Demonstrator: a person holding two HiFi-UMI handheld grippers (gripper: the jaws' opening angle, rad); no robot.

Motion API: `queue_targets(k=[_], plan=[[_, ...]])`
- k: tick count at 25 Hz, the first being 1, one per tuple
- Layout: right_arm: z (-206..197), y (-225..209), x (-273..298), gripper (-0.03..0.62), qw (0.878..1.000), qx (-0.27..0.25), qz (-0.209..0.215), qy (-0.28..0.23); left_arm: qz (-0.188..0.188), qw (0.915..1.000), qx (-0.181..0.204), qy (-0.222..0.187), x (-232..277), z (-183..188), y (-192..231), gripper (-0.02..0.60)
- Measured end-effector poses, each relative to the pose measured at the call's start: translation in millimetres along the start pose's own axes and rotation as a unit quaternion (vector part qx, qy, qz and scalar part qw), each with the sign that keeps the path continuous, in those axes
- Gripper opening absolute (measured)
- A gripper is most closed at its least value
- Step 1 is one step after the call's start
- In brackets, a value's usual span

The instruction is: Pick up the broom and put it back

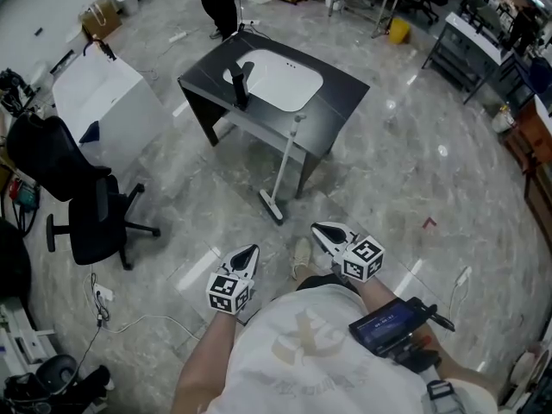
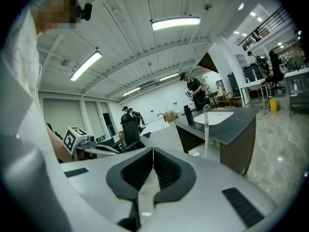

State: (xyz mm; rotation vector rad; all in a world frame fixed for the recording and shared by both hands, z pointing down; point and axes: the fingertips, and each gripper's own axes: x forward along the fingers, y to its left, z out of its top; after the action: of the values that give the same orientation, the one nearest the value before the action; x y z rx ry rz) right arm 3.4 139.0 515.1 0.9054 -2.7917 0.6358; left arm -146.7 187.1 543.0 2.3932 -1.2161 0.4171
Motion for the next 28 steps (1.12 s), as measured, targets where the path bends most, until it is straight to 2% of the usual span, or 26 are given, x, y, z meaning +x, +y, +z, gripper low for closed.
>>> queue_targets(k=[9, 15, 22, 28], plan=[[26, -56, 16, 0.018, 1.000, 0.028, -0.004, -0.010, -0.006, 0.9998, 0.003, 0.020, 53, 30, 22, 0.012], [49, -94, 19, 0.018, 0.997, 0.055, 0.004, -0.052, -0.012, 0.9995, 0.002, 0.030, 93, 45, 31, 0.012], [49, -132, 36, 0.018, 0.999, 0.046, 0.005, -0.016, -0.011, 0.9991, 0.007, 0.039, 136, 69, 44, 0.012], [52, -158, 45, 0.018, 0.998, 0.057, 0.014, -0.014, -0.009, 0.9986, 0.007, 0.052, 162, 78, 51, 0.012]])
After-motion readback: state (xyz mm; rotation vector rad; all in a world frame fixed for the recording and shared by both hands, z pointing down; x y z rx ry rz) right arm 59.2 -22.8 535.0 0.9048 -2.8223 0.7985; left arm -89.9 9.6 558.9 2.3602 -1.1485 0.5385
